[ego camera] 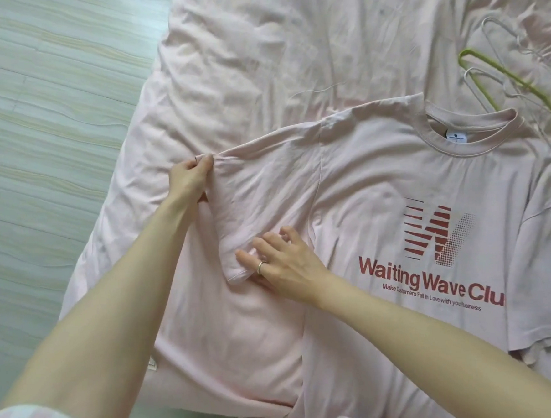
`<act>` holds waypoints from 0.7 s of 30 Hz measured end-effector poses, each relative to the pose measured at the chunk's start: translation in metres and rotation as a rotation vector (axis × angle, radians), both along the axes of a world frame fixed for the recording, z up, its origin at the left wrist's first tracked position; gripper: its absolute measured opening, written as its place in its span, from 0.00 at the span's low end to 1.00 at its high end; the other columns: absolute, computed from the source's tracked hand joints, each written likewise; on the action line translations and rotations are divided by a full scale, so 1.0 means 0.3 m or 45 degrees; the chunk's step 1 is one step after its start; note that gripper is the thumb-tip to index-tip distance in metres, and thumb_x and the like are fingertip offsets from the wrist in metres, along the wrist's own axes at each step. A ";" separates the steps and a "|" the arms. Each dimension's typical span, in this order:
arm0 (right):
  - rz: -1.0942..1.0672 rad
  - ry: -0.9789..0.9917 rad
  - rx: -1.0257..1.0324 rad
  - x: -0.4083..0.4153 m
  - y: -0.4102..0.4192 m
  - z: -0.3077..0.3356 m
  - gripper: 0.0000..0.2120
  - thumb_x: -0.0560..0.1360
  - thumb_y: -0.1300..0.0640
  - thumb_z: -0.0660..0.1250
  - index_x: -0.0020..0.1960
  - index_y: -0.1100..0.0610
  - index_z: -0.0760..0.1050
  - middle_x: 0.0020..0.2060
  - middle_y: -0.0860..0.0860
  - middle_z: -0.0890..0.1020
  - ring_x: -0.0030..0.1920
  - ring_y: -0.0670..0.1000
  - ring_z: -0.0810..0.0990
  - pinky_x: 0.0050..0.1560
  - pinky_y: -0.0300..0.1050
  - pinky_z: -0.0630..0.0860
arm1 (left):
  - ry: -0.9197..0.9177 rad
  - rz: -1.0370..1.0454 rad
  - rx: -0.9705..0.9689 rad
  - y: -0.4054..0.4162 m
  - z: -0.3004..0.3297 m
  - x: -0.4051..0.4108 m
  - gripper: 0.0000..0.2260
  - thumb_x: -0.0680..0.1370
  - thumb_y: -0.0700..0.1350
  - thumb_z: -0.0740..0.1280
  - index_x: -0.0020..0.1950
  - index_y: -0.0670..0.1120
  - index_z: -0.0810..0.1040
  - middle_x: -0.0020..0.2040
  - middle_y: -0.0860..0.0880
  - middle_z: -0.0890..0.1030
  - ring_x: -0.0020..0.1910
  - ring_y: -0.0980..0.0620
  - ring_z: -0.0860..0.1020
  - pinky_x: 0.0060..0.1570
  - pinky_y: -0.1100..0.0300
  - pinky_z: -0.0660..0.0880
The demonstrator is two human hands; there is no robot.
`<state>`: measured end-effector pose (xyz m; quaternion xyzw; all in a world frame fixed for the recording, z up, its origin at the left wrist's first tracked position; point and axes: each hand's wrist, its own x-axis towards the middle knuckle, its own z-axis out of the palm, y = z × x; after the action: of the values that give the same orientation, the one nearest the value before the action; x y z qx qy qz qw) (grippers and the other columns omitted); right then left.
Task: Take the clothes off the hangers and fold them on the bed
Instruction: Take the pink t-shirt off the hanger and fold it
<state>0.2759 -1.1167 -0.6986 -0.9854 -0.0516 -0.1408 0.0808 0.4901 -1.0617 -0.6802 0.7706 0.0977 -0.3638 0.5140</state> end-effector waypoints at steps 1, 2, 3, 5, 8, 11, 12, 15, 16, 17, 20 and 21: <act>-0.006 -0.016 -0.016 0.020 0.011 -0.002 0.13 0.75 0.63 0.56 0.52 0.55 0.78 0.39 0.52 0.77 0.41 0.54 0.74 0.42 0.50 0.68 | -0.039 0.005 -0.005 0.001 -0.002 0.009 0.10 0.78 0.48 0.66 0.38 0.48 0.76 0.30 0.51 0.71 0.24 0.57 0.69 0.23 0.65 0.65; -0.021 -0.023 -0.036 0.039 0.019 -0.004 0.18 0.76 0.65 0.52 0.49 0.55 0.79 0.37 0.51 0.76 0.39 0.54 0.73 0.41 0.49 0.67 | -0.077 0.006 0.002 0.003 0.006 0.018 0.10 0.78 0.48 0.65 0.38 0.49 0.74 0.30 0.51 0.69 0.22 0.57 0.68 0.22 0.66 0.64; -0.039 -0.027 -0.042 0.062 0.023 0.000 0.20 0.76 0.66 0.50 0.46 0.54 0.80 0.35 0.51 0.76 0.37 0.53 0.72 0.39 0.48 0.65 | -0.115 0.014 0.004 0.000 0.017 0.032 0.09 0.78 0.48 0.65 0.38 0.50 0.74 0.30 0.52 0.68 0.22 0.58 0.67 0.21 0.66 0.63; -0.063 -0.036 -0.040 0.099 0.028 0.018 0.19 0.75 0.67 0.52 0.43 0.54 0.80 0.33 0.50 0.75 0.35 0.53 0.72 0.37 0.47 0.65 | -0.174 0.021 -0.043 -0.013 0.034 0.064 0.09 0.79 0.47 0.64 0.38 0.50 0.73 0.31 0.53 0.69 0.24 0.59 0.67 0.23 0.66 0.64; -0.093 -0.079 -0.004 0.132 0.033 0.039 0.16 0.74 0.67 0.56 0.43 0.53 0.80 0.32 0.50 0.73 0.33 0.53 0.71 0.33 0.46 0.63 | -0.300 -0.027 -0.117 -0.045 0.060 0.102 0.08 0.79 0.45 0.65 0.39 0.51 0.74 0.34 0.54 0.70 0.29 0.61 0.67 0.28 0.68 0.64; -0.136 -0.051 0.069 0.135 0.047 0.031 0.18 0.76 0.66 0.54 0.44 0.54 0.81 0.31 0.50 0.73 0.31 0.52 0.70 0.29 0.45 0.63 | -0.379 -0.087 -0.105 -0.059 0.047 0.117 0.08 0.78 0.44 0.65 0.40 0.52 0.74 0.34 0.54 0.72 0.31 0.60 0.68 0.29 0.68 0.65; -0.143 -0.011 0.087 0.133 0.056 0.020 0.19 0.78 0.64 0.52 0.44 0.53 0.81 0.32 0.50 0.73 0.31 0.52 0.71 0.30 0.45 0.63 | -0.376 -0.082 -0.070 -0.053 0.030 0.120 0.07 0.78 0.44 0.65 0.40 0.52 0.75 0.35 0.54 0.73 0.32 0.59 0.69 0.29 0.66 0.66; -0.117 0.151 0.089 0.118 0.077 -0.017 0.15 0.76 0.55 0.56 0.46 0.54 0.81 0.34 0.50 0.76 0.33 0.52 0.74 0.31 0.43 0.65 | -0.309 0.034 0.038 -0.005 -0.032 0.121 0.02 0.76 0.42 0.66 0.47 0.46 0.78 0.37 0.51 0.76 0.36 0.53 0.74 0.29 0.62 0.69; -0.111 0.195 0.097 0.114 0.083 -0.024 0.15 0.75 0.53 0.56 0.46 0.54 0.81 0.34 0.50 0.76 0.34 0.52 0.74 0.31 0.43 0.66 | -0.290 0.079 0.059 0.008 -0.044 0.121 0.03 0.75 0.40 0.66 0.48 0.46 0.78 0.38 0.50 0.77 0.37 0.51 0.75 0.29 0.62 0.70; -0.101 0.234 0.119 0.111 0.086 -0.024 0.15 0.75 0.52 0.56 0.46 0.55 0.80 0.34 0.50 0.76 0.34 0.52 0.74 0.31 0.43 0.66 | -0.281 0.117 0.068 0.019 -0.055 0.122 0.05 0.75 0.38 0.65 0.48 0.46 0.77 0.41 0.48 0.77 0.37 0.50 0.76 0.29 0.62 0.71; -0.079 0.256 0.215 0.105 0.077 -0.006 0.19 0.78 0.49 0.52 0.42 0.54 0.79 0.34 0.49 0.76 0.35 0.51 0.74 0.33 0.43 0.66 | -0.334 0.161 0.090 0.022 -0.038 0.099 0.10 0.74 0.37 0.60 0.52 0.48 0.72 0.48 0.46 0.77 0.39 0.50 0.76 0.40 0.55 0.75; -0.082 0.263 0.244 0.100 0.071 0.002 0.19 0.78 0.49 0.52 0.40 0.54 0.79 0.34 0.49 0.76 0.35 0.51 0.75 0.34 0.43 0.67 | -0.399 0.132 0.132 0.022 -0.025 0.084 0.11 0.73 0.38 0.59 0.53 0.48 0.72 0.50 0.46 0.76 0.42 0.49 0.76 0.46 0.53 0.75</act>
<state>0.3059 -1.0955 -0.6979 -0.9835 0.0023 -0.0454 0.1749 0.5153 -1.0552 -0.6879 0.8374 0.0744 -0.2067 0.5006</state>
